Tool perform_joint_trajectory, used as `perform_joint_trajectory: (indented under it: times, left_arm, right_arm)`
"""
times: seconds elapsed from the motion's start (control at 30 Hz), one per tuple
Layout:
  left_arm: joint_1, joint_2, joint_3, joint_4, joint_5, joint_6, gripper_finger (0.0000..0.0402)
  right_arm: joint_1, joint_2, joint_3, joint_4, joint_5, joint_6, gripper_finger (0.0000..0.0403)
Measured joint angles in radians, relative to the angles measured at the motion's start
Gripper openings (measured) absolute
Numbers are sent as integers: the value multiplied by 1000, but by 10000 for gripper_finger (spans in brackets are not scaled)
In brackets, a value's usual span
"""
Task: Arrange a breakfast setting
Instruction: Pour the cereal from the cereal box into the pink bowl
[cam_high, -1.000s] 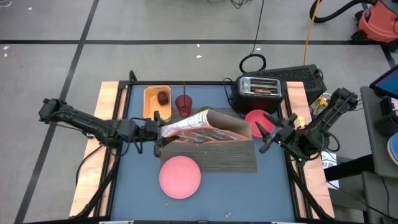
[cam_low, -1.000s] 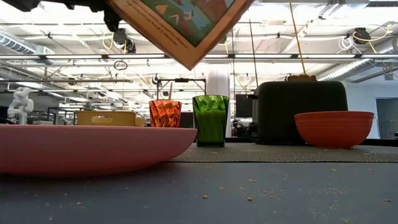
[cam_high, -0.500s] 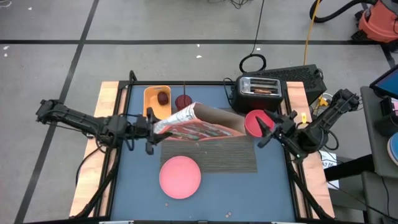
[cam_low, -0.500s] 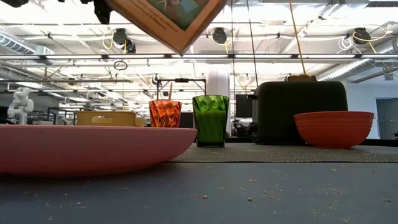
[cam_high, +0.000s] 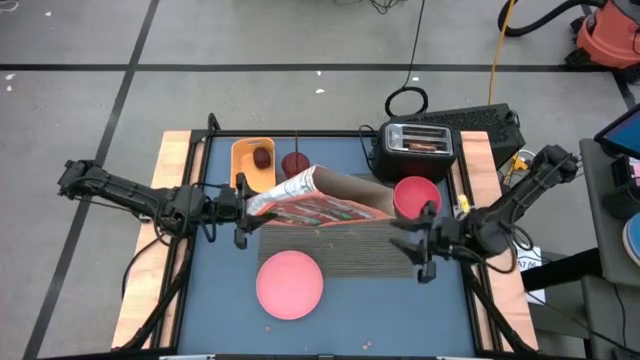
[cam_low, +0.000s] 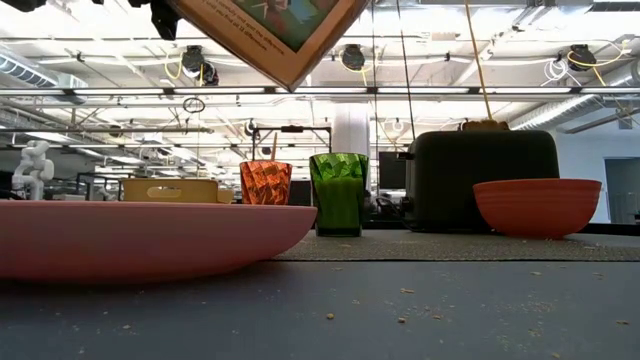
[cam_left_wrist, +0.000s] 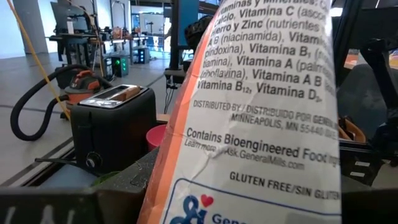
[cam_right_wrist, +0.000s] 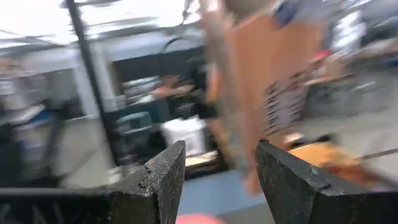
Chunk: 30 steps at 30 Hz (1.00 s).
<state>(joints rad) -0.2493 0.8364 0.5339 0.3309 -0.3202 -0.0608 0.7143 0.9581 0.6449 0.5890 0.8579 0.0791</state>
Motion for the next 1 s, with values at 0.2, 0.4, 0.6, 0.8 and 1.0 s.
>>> perform_joint_trajectory:
  times: [0.2, 0.4, 0.6, 0.8, 1.0]
  left_arm:
    - [0, 0, 0, 1, 0, 0, 210]
    - [0, 0, 0, 1, 0, 0, 210]
    - [0, 0, 0, 2, 0, 0, 210]
    - [0, 0, 0, 2, 0, 0, 210]
    - [0, 0, 0, 1, 0, 0, 210]
  right_arm:
    - [-125, -21, 0, -355, -154, 251, 185]
    - [-278, -101, 0, -658, -155, 379, 185]
    - [-382, -138, 0, -958, -195, 488, 185]
    - [-438, -95, 0, -1201, -261, 590, 185]
    - [-470, -38, 0, -1228, -260, 582, 185]
